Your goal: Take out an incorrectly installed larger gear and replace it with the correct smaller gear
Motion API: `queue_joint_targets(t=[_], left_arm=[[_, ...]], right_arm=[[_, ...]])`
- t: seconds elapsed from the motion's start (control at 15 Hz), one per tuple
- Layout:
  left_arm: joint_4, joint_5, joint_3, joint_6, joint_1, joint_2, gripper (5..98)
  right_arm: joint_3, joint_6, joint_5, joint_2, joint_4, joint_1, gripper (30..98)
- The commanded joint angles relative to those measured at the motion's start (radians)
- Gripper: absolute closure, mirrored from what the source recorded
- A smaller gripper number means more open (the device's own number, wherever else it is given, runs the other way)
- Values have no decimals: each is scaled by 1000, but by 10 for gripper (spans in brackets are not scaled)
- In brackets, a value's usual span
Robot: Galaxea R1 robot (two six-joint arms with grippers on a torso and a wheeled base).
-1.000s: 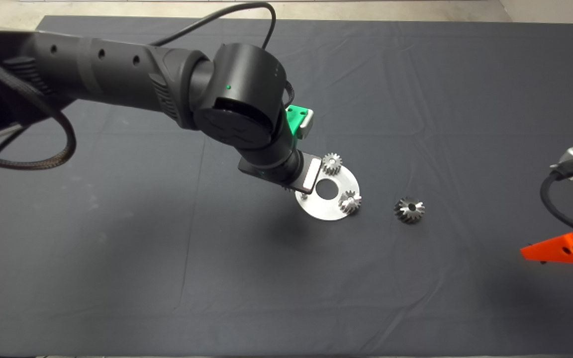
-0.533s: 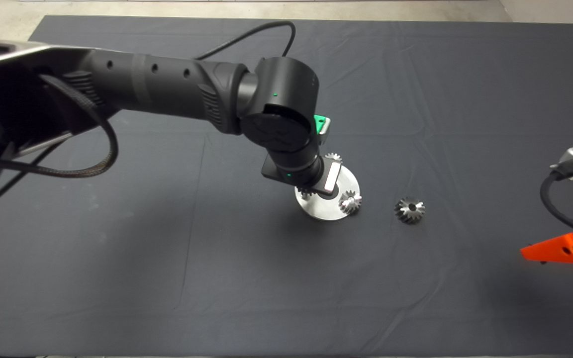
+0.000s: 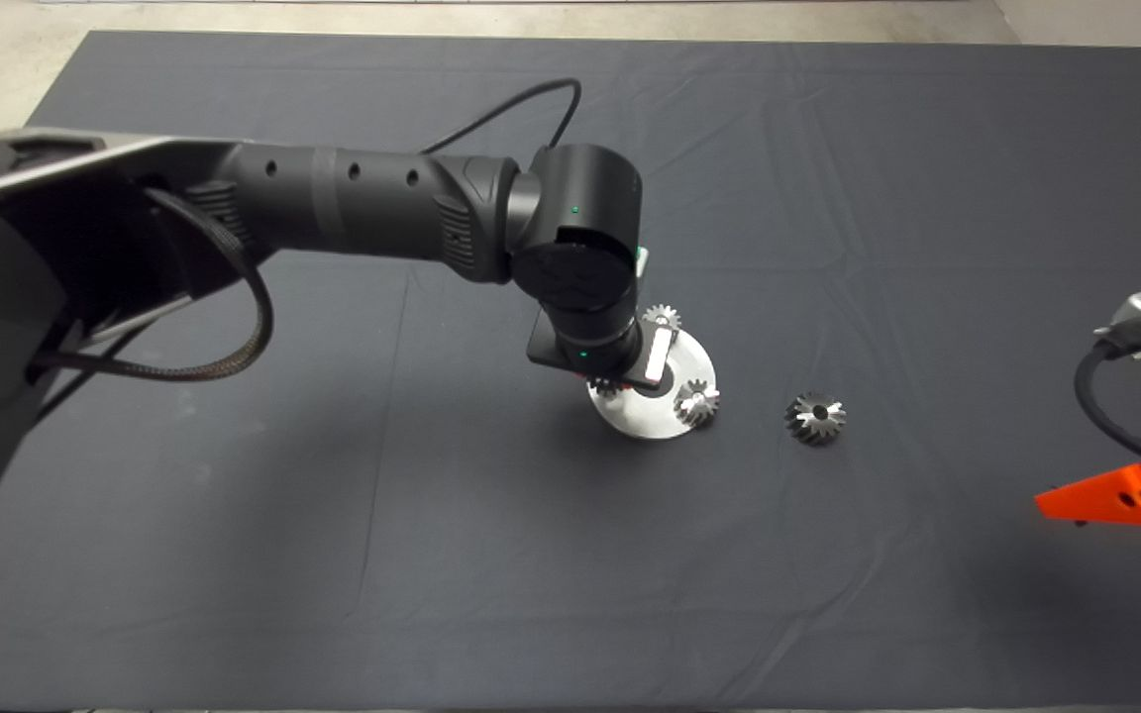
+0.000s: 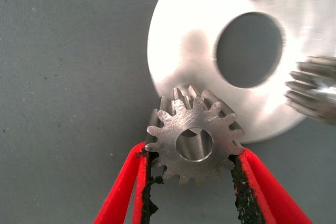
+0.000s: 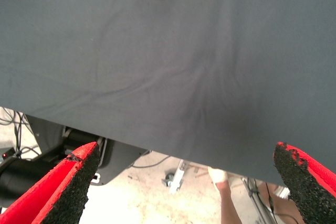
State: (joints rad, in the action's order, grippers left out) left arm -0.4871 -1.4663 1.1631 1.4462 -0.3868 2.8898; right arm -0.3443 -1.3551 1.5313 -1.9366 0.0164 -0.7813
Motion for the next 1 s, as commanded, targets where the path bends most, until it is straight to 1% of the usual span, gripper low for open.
queue_joint_targets(t=[0.0,0.27,0.53,0.93], left_arm=[[-39,-17,7,-18,-6,4,698],[-42,-17,4,-18,-1,6,698],[-42,-16,23,-18,0,27,698],[-45,-16,34,-24,0,21,698]], right_arm=[[4,-2,21,1,31,-18,408],[4,-2,21,3,31,-18,408],[4,-2,21,3,31,-18,408],[4,-2,22,4,31,-18,408]])
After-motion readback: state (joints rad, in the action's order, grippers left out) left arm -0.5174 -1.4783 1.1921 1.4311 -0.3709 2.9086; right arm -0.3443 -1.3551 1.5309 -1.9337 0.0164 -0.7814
